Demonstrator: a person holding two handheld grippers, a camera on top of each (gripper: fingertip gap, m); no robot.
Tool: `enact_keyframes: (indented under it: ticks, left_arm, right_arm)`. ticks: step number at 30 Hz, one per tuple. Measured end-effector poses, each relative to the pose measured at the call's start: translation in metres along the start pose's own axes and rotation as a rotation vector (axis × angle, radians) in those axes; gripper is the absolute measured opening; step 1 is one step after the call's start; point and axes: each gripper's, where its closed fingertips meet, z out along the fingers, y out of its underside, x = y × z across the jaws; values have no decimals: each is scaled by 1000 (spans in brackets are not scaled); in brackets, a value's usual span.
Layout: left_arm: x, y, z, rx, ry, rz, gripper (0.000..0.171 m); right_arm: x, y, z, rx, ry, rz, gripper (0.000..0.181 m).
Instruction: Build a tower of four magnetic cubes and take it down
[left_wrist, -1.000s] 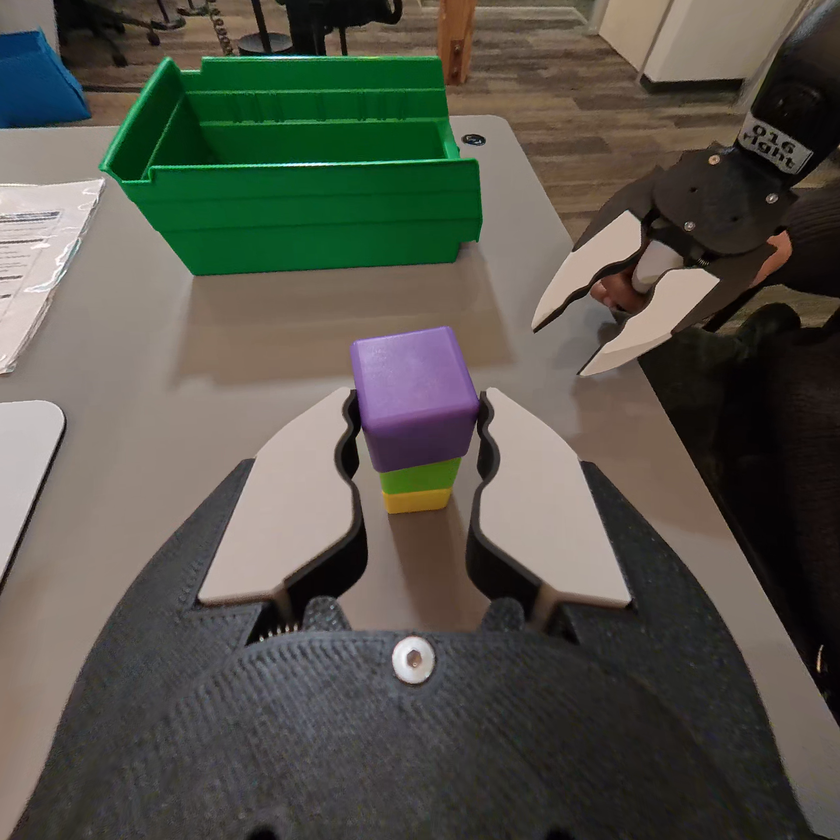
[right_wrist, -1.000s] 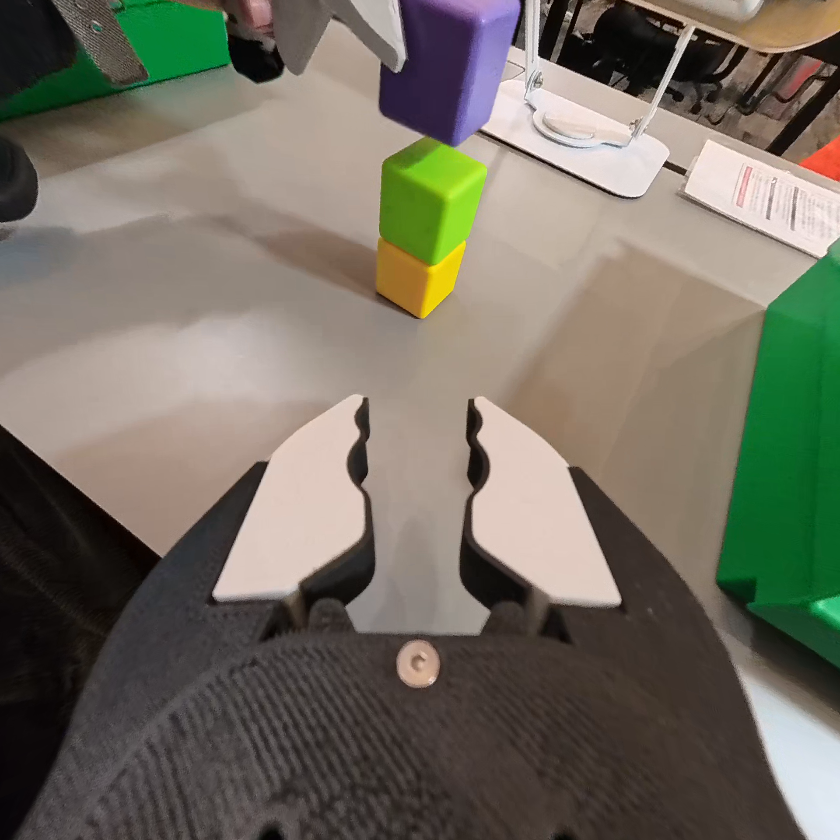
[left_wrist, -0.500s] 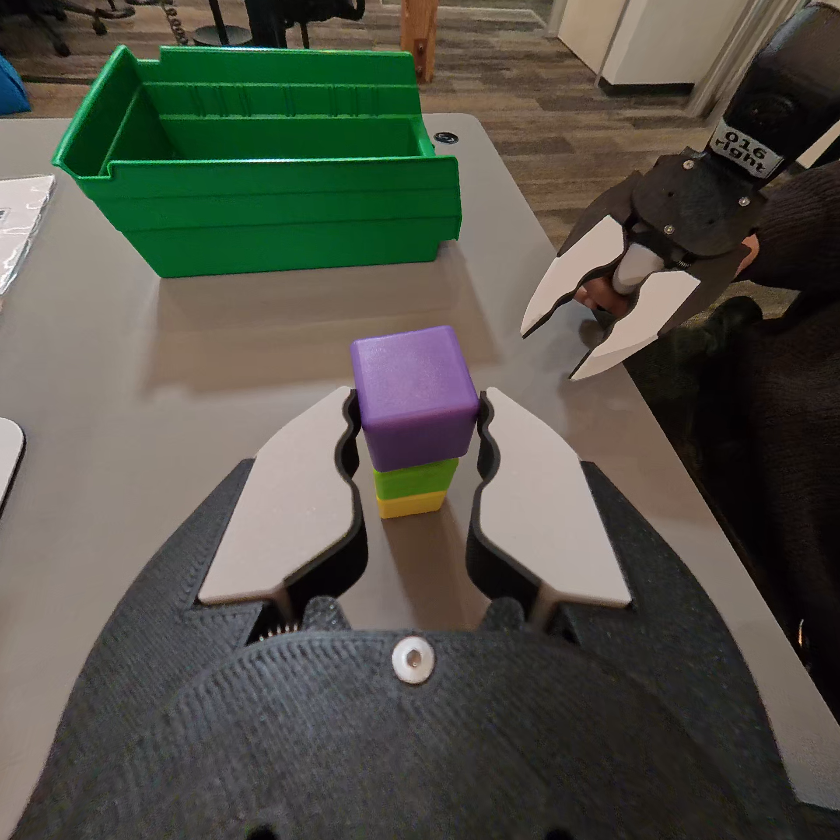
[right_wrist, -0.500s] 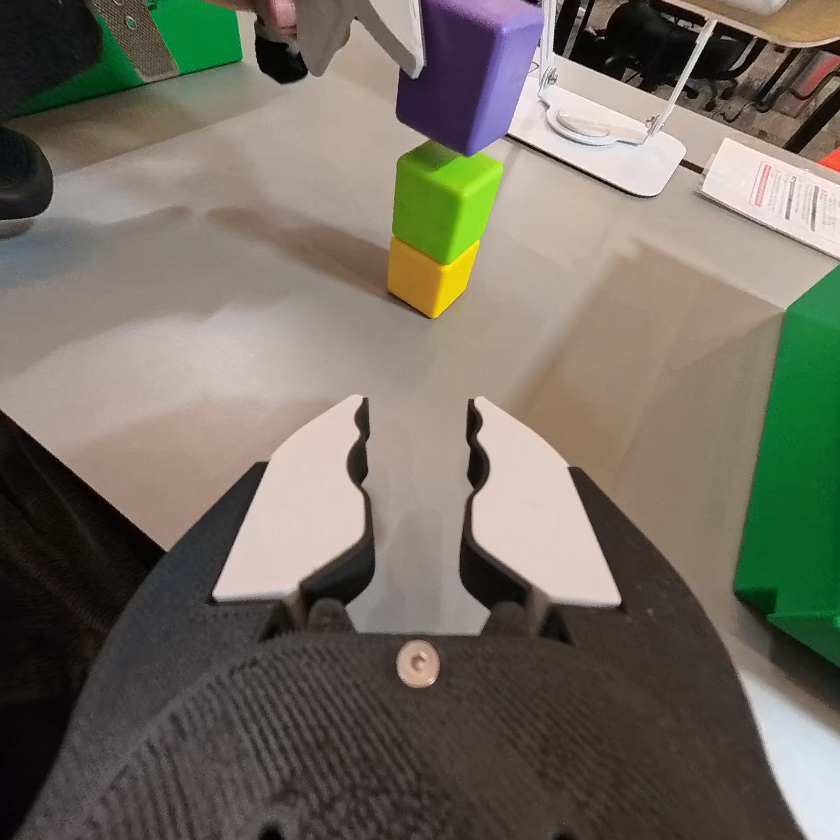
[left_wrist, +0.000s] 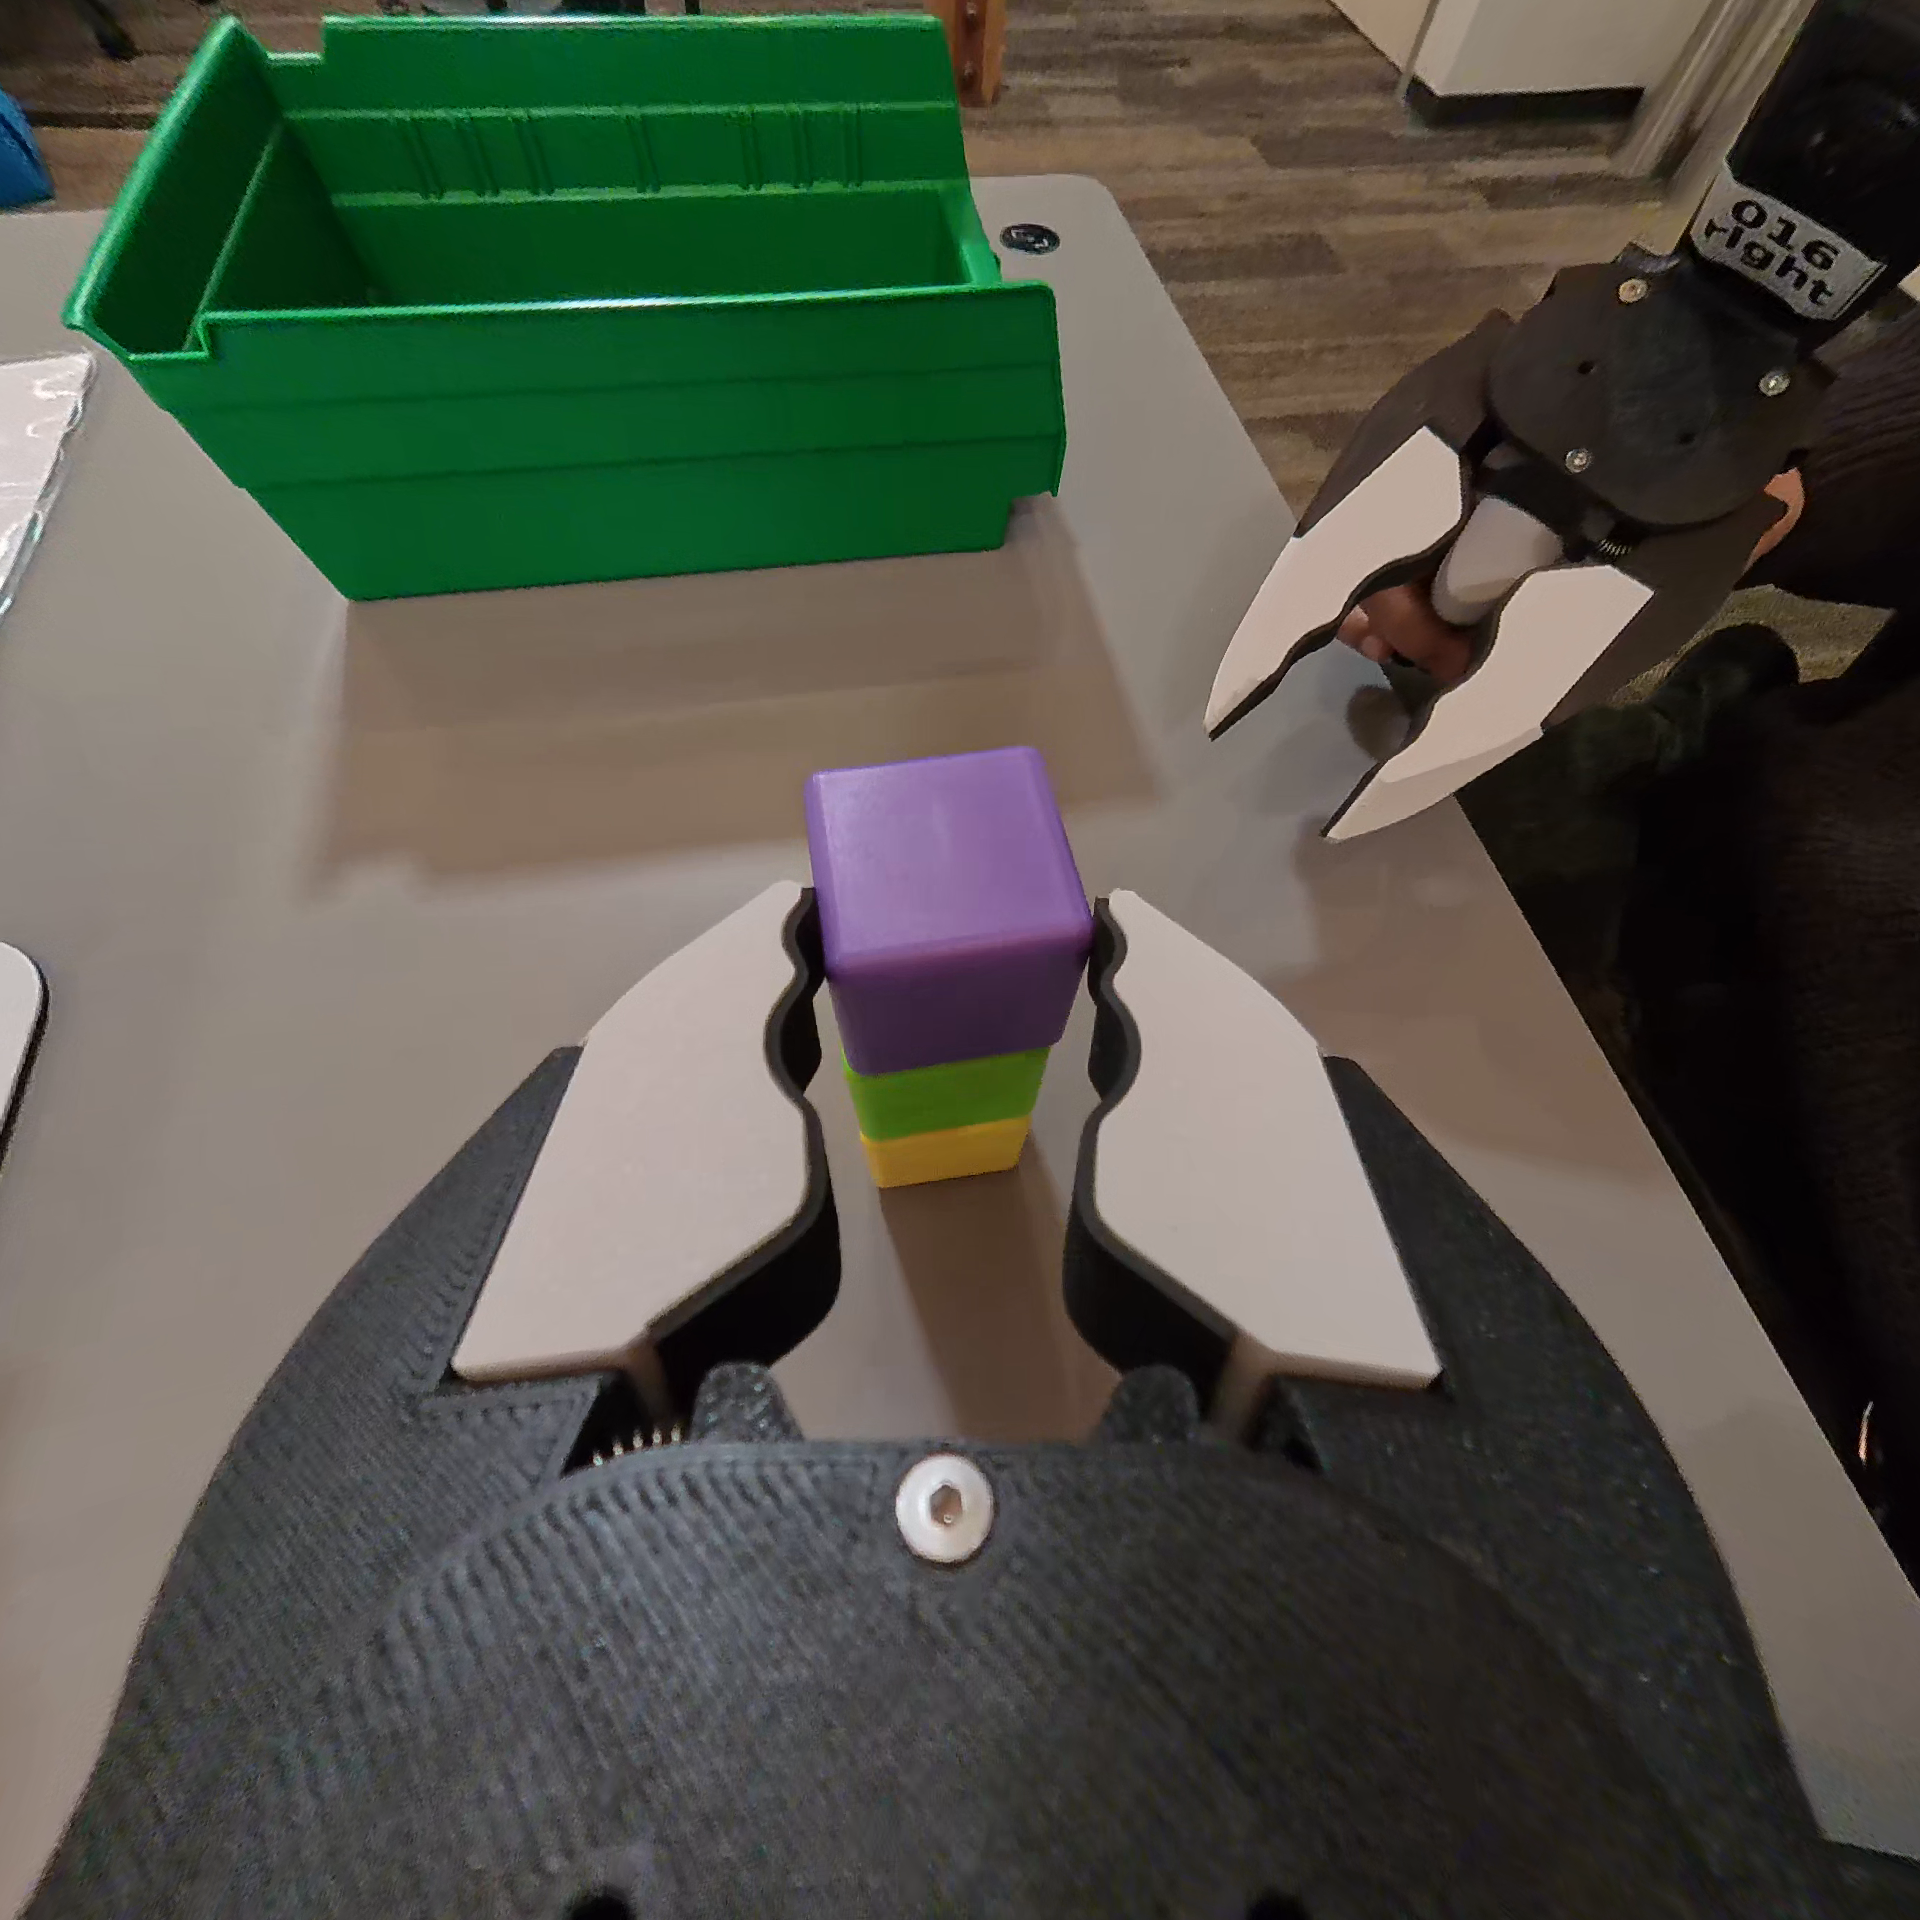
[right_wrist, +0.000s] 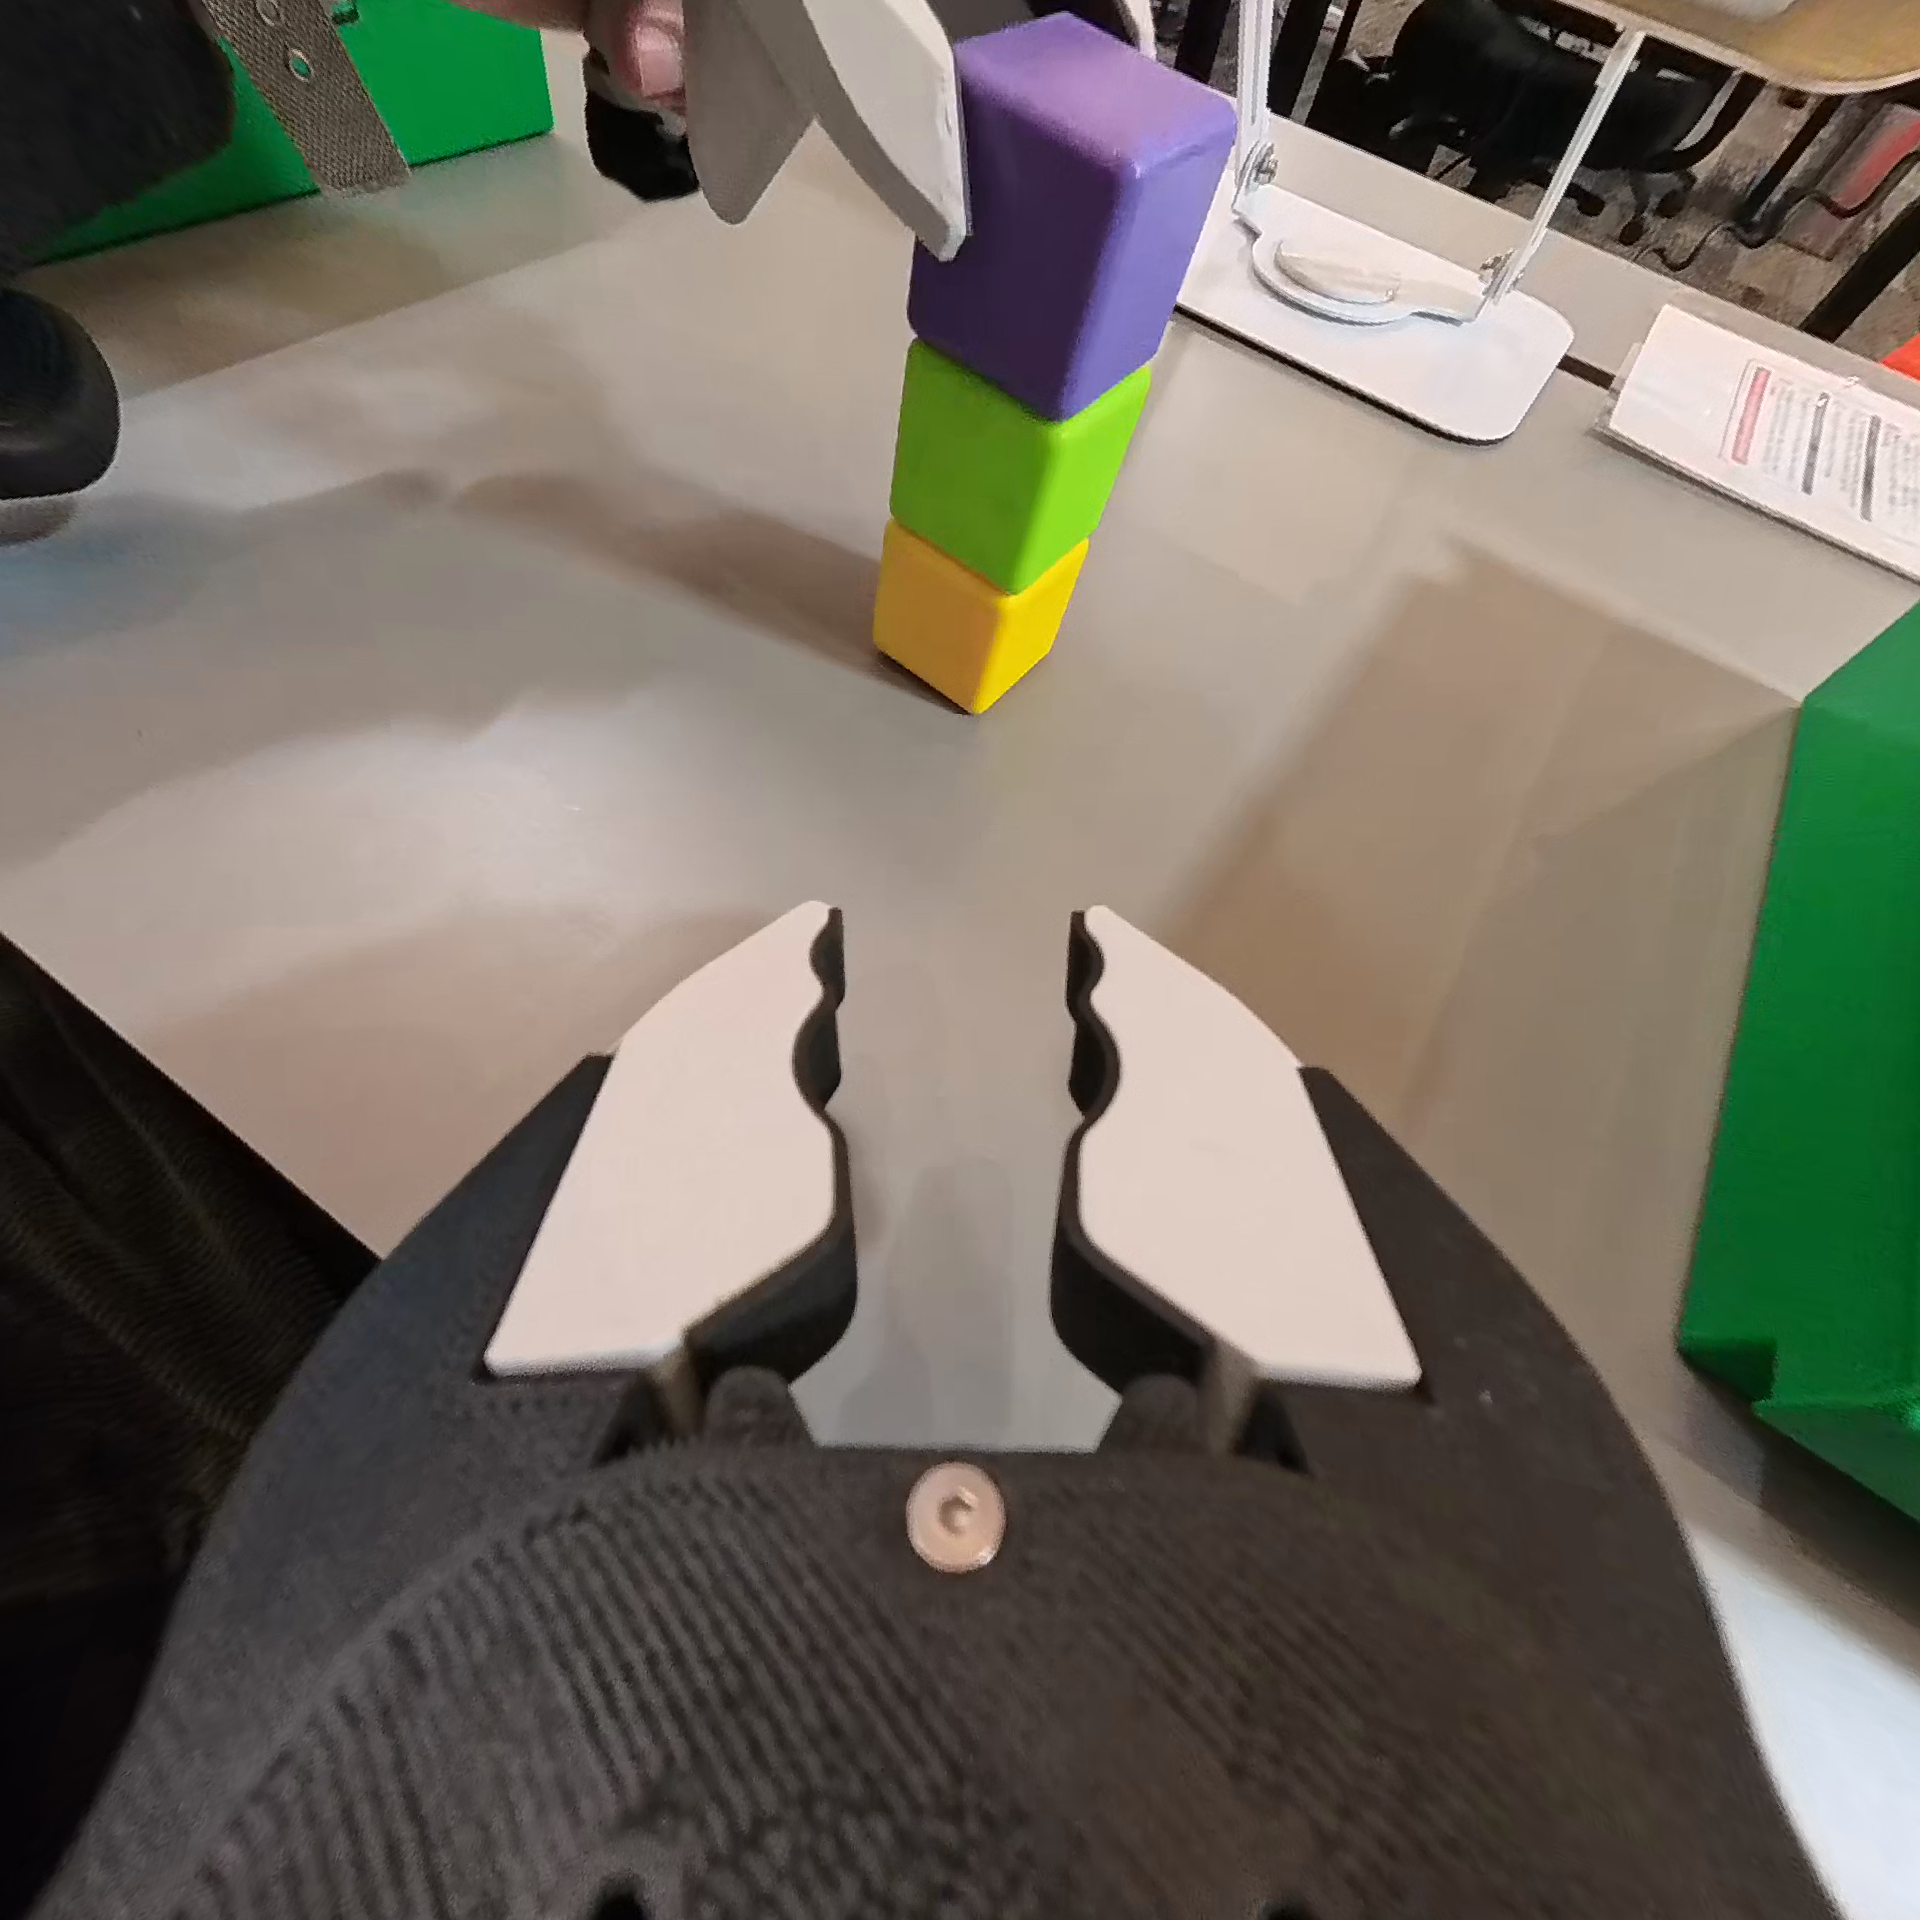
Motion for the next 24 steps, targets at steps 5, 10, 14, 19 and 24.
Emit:
enact_keyframes:
  ticks: [5, 10, 14, 19, 24]
  left_arm:
    - [1, 0, 0, -1, 2, 0, 50]
    - [0, 2, -2, 13, 0, -14, 50]
    - [1, 4, -4, 8, -5, -11, 49]
    - [3, 6, -6, 0, -19, -5, 49]
    - [7, 7, -9, -1, -19, -14, 55]
  right_arm:
    - [0, 0, 0, -1, 0, -1, 42]
    - [-1, 2, 1, -8, -4, -2, 42]
    - [-1, 1, 1, -8, -4, -3, 42]
    - [0, 1, 1, -6, -5, -3, 42]
    - [-2, -1, 4, -4, -16, -5, 42]
